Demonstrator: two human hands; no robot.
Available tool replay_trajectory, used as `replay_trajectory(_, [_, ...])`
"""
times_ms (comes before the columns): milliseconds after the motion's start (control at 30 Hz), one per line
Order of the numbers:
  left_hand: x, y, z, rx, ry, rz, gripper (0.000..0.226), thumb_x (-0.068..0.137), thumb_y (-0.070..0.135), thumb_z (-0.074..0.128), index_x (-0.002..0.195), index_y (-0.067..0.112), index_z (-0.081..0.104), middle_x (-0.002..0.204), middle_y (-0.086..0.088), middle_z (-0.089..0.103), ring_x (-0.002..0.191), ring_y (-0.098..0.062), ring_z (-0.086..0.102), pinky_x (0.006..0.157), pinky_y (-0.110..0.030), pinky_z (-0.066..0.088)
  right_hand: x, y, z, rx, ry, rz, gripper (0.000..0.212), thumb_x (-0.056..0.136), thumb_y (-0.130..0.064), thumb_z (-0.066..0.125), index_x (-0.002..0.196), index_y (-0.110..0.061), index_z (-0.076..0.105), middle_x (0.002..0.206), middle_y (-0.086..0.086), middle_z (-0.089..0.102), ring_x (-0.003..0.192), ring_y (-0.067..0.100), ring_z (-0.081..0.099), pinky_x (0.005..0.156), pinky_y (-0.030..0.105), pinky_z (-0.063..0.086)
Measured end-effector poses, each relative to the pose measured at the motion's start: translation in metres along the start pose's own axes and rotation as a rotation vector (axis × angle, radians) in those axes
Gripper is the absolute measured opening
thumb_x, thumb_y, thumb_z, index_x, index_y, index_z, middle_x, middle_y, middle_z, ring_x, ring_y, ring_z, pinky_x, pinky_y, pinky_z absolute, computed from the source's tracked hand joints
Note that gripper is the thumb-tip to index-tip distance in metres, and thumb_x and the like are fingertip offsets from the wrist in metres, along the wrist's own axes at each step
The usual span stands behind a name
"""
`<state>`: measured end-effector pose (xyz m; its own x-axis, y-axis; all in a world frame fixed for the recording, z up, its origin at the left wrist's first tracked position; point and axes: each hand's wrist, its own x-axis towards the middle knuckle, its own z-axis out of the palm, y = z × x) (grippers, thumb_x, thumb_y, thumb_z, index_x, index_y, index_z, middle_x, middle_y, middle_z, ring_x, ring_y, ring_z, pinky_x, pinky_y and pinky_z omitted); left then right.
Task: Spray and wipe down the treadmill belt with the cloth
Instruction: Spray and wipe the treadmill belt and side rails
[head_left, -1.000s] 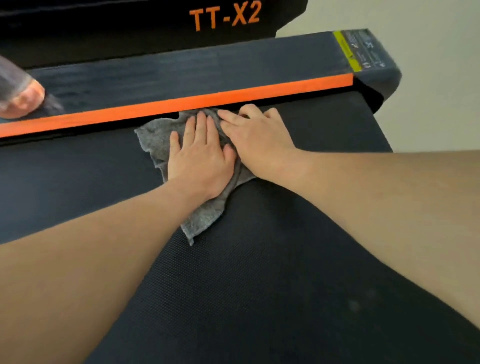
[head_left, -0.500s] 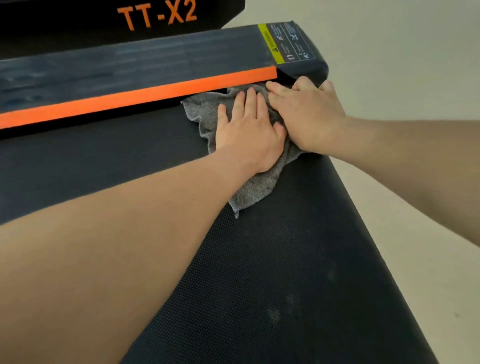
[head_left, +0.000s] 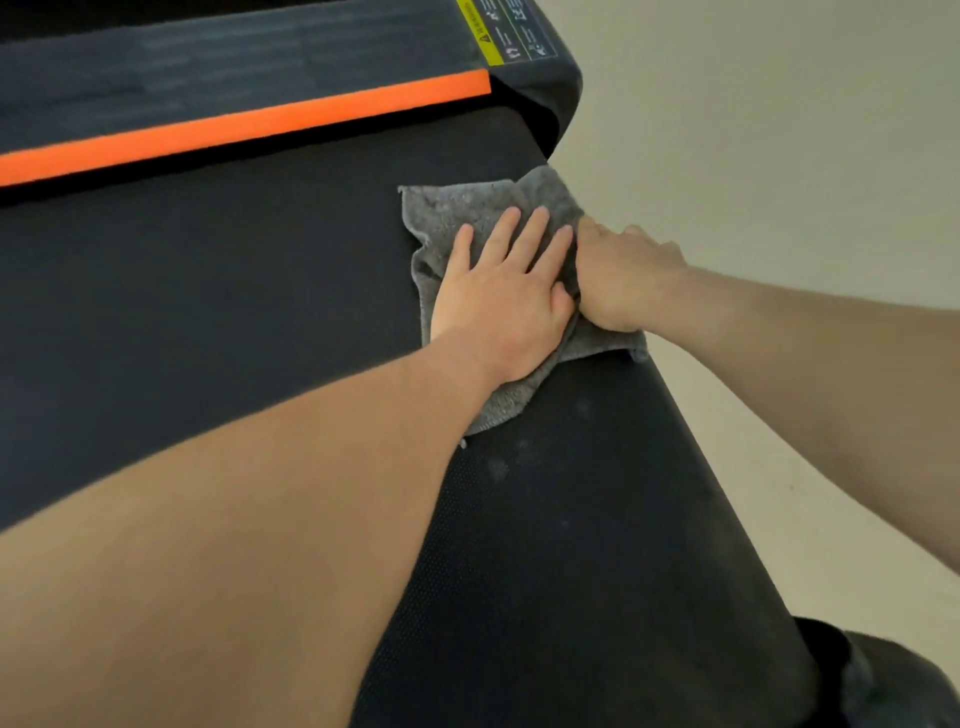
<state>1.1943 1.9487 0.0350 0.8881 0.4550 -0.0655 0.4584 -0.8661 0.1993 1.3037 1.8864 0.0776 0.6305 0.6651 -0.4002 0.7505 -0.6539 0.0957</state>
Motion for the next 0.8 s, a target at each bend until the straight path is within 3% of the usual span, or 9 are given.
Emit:
replay_trajectory(167, [-0.089,0.056,0.011,-0.038,-0.054,0.090,0.058,0.104,0.043,0.016,0.159,0.025,0.009,0.167,0.001,0.007,0.153,-0.021,0.001,0.122,-0.051,0.000,-0.097,0.020,0.024,-0.151,-0.188,0.080,0.066,0.099,-0.028,0.043,0.153,-0.003,0.013,0.153,0.012,0.035,0.139,0.030,0.033,0.109,0.053,0.026])
replay_trajectory(300, [-0.161,0.086,0.028,-0.091,-0.111,0.154,0.060,0.104,0.045,0.016,0.159,0.022,0.010,0.166,0.000,0.006,0.153,-0.021,-0.001,0.123,-0.050,-0.002,-0.166,0.016,0.034,-0.367,-0.369,0.070,0.075,0.102,-0.029,0.036,0.154,0.002,-0.008,0.165,0.019,0.002,0.152,0.034,0.005,0.117,0.056,0.014])
replay_trajectory(400, [-0.219,0.103,0.032,-0.095,-0.167,0.201,0.060,0.104,0.045,0.021,0.158,0.019,0.017,0.166,-0.003,0.011,0.153,-0.021,0.002,0.123,-0.051,0.001,-0.217,0.008,0.037,-0.353,-0.424,0.063,0.070,0.103,-0.030,0.032,0.155,0.002,-0.004,0.163,0.023,-0.009,0.151,0.038,-0.010,0.119,0.054,0.010])
replay_trajectory(467, [-0.239,0.103,0.033,-0.073,-0.187,0.230,0.061,0.104,0.048,0.016,0.157,0.019,0.018,0.165,-0.004,0.011,0.153,-0.023,0.001,0.122,-0.053,0.004,-0.234,0.000,0.054,-0.235,-0.321,0.070,0.063,0.102,-0.027,0.021,0.155,0.005,0.006,0.162,0.029,-0.003,0.151,0.042,-0.008,0.122,0.051,0.011])
replay_trajectory(534, [-0.243,0.098,0.032,-0.034,-0.203,0.287,0.066,0.099,0.051,0.007,0.157,0.019,0.009,0.164,-0.005,-0.001,0.152,-0.024,-0.012,0.121,-0.054,-0.006,-0.247,-0.008,0.082,-0.074,-0.095,-0.034,0.064,0.096,-0.022,0.014,0.148,0.012,0.029,0.155,0.037,0.021,0.148,0.047,0.013,0.121,0.052,0.017])
replay_trajectory(601, [-0.242,0.092,0.026,-0.028,-0.212,0.309,0.070,0.096,0.052,0.010,0.157,0.018,0.005,0.163,-0.004,-0.004,0.150,-0.021,-0.016,0.120,-0.052,-0.009,-0.252,-0.012,0.103,0.182,0.123,-0.075,0.060,0.092,-0.018,0.023,0.135,0.015,0.049,0.142,0.036,0.045,0.139,0.045,0.036,0.118,0.052,0.029])
replay_trajectory(701, [-0.224,0.083,0.018,-0.010,-0.211,0.248,0.067,0.099,0.051,0.018,0.156,0.018,0.014,0.164,-0.002,0.013,0.152,-0.019,0.005,0.121,-0.054,0.006,-0.234,-0.001,0.114,0.400,0.301,-0.044,0.059,0.098,-0.023,0.024,0.144,0.010,0.039,0.153,0.027,0.036,0.146,0.035,0.027,0.119,0.047,0.027])
replay_trajectory(801, [-0.165,0.078,0.010,0.031,-0.147,0.116,0.063,0.101,0.048,0.014,0.158,0.021,0.017,0.165,-0.002,0.013,0.153,-0.020,0.009,0.119,-0.055,0.008,-0.188,0.027,0.110,0.347,0.265,0.050,0.065,0.102,-0.040,0.014,0.155,-0.002,0.020,0.164,0.016,0.018,0.153,0.027,0.012,0.123,0.042,0.015])
